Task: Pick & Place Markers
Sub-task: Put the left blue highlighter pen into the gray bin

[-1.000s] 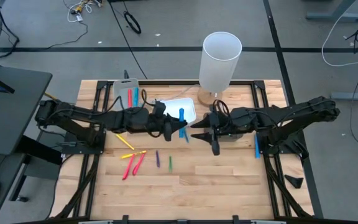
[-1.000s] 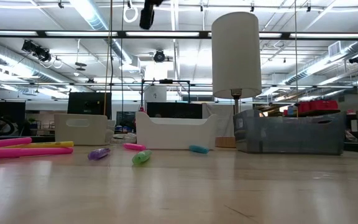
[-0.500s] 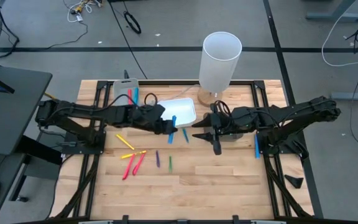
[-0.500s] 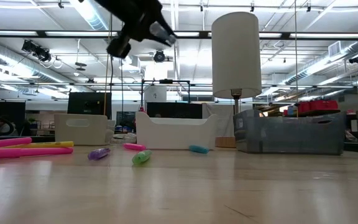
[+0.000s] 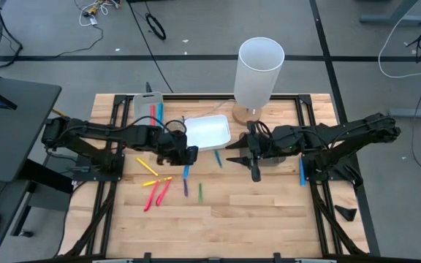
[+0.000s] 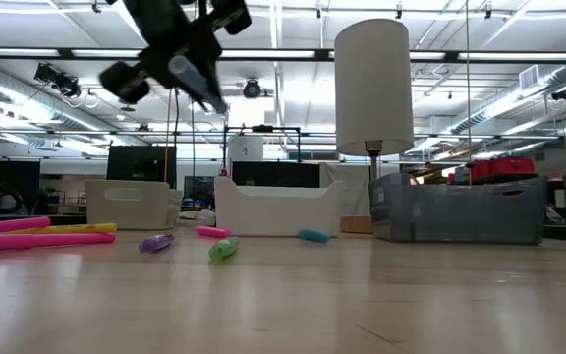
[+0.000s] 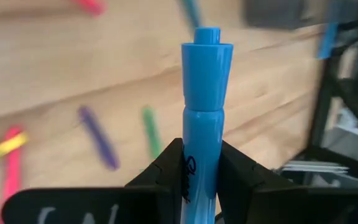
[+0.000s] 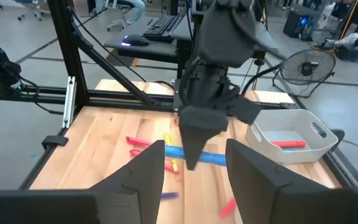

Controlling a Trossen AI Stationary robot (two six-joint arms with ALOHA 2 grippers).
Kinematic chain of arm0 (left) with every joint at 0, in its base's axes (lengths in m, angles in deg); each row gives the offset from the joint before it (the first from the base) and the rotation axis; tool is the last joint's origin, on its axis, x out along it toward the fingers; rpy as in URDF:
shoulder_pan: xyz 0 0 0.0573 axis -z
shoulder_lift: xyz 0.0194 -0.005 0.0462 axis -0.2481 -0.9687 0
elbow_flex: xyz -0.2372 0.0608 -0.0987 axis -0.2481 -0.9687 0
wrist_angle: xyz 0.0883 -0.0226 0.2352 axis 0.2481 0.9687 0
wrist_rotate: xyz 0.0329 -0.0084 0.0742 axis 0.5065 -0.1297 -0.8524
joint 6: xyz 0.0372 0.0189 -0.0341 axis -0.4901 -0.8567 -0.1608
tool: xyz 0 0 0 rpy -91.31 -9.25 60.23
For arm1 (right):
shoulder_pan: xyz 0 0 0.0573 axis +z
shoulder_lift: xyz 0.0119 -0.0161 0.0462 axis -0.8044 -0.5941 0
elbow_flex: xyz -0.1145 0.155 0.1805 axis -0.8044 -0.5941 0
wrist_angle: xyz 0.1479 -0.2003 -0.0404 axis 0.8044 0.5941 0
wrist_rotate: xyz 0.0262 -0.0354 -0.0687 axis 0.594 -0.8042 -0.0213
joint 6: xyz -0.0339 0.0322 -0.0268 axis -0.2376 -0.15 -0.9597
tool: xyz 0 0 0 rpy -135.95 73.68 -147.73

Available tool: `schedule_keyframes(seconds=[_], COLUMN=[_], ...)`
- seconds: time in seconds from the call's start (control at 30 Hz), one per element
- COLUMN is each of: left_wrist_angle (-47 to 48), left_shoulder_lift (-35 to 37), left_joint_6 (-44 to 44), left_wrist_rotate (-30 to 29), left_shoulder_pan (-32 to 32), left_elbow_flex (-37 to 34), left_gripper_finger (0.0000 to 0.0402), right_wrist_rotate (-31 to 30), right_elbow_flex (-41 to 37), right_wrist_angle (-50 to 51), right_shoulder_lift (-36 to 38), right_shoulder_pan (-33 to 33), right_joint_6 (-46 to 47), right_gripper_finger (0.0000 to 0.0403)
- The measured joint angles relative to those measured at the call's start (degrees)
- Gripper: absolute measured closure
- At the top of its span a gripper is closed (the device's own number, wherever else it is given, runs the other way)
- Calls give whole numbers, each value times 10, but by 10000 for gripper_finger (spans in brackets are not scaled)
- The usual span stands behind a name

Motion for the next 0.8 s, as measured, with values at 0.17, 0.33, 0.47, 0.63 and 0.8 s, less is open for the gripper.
schedule_keyframes(seconds=[0.17, 0.33, 0.47, 0.63, 0.8], left_wrist_angle=[83, 150, 191, 226, 238], left_shoulder_lift=[0, 0, 0, 5, 20], left_joint_6=[41, 81, 96, 91, 47], left_wrist_rotate=[36, 54, 65, 77, 79], left_shoulder_pan=[2, 2, 0, -37, -110], left_elbow_flex=[0, 0, 0, 0, 0], left_gripper_finger=[332, 332, 332, 332, 332], right_wrist_rotate=[0, 0, 0, 0, 0], right_elbow_flex=[0, 0, 0, 0, 0], right_wrist_angle=[0, 0, 1, 6, 10], right_shoulder_lift=[0, 0, 0, 0, 0], right_shoulder_pan=[0, 0, 0, 0, 0], right_joint_6=[-9, -10, -11, -11, -11], right_gripper_finger=[231, 231, 231, 231, 231])
